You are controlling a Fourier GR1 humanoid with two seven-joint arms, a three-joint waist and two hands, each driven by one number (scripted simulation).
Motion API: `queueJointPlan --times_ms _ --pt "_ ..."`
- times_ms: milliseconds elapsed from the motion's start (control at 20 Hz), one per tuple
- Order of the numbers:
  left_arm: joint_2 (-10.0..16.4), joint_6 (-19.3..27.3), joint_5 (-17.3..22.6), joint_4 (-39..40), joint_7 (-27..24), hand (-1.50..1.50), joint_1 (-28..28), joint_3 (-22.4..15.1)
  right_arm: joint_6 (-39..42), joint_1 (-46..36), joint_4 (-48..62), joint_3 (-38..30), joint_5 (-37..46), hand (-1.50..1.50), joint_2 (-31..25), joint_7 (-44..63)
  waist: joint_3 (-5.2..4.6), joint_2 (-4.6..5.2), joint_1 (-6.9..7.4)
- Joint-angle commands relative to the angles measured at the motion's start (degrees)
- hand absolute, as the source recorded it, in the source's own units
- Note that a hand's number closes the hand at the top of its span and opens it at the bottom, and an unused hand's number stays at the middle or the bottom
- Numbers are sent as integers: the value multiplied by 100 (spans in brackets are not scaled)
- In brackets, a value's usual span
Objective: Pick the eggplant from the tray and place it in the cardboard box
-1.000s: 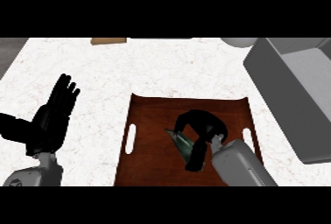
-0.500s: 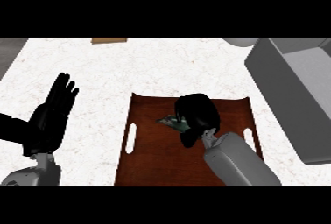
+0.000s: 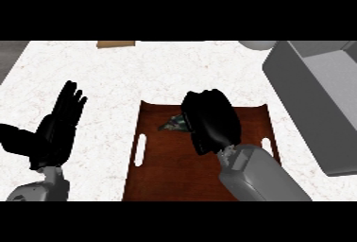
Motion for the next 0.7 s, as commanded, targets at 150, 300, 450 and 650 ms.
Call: queueJointPlan --times_ms 150,300,450,650 --pt "93 -56 36 341 -169 0 -185 175 -196 -149 -1378 -620 188 150 444 1057 -2 -15 -113" --pt "89 -46 44 54 63 0 -94 92 -152 -519 -1527 -1311 274 150 298 1344 1 -15 -51" --pt "7 -106 -38 326 -355 0 58 50 -275 -682 -1408 -1920 390 150 -137 1220 0 13 -31" --pt "194 -240 153 -105 45 0 118 147 -169 -1039 -1236 -2484 340 150 -196 1418 1 10 33"
